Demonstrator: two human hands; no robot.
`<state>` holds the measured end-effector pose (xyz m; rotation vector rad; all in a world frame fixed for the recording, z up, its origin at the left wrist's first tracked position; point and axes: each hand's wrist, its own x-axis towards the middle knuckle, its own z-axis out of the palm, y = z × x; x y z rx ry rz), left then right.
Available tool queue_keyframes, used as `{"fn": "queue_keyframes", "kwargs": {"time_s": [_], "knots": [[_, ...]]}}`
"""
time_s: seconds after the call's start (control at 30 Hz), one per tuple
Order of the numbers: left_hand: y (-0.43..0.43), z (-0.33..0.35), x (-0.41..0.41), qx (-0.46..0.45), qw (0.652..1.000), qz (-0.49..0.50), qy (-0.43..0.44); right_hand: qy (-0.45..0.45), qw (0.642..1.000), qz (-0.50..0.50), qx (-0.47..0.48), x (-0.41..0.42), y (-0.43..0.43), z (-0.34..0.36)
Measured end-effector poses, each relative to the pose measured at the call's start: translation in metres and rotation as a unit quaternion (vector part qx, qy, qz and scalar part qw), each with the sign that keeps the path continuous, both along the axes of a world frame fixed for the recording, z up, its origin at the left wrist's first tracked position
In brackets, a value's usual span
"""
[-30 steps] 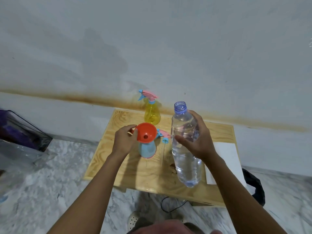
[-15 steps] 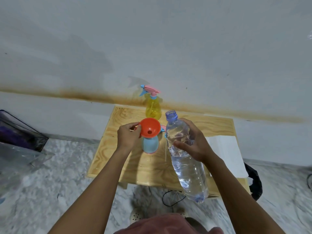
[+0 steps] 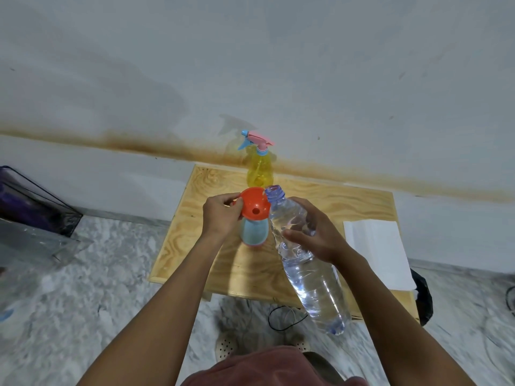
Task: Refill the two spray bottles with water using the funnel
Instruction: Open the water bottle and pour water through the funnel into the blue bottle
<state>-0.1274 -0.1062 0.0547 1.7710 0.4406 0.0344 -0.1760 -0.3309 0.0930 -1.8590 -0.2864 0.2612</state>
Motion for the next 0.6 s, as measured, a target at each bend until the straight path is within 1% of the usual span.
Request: {"fn": "queue_keyframes", "kwargs": {"time_s": [0.27,0.6], "knots": [[0.0007,-0.0019,0.0020,0.006,1.000,0.004,0.004,0.003,1.000,0.001,-0.001,0.0051,0.0020,-0.0028],[0.0012,-0.0011,0.0017,0.013,1.000,0.001,-0.001,0.028,1.000,0.001,0.001,0.0069,0.0010,-0.0081]]}}
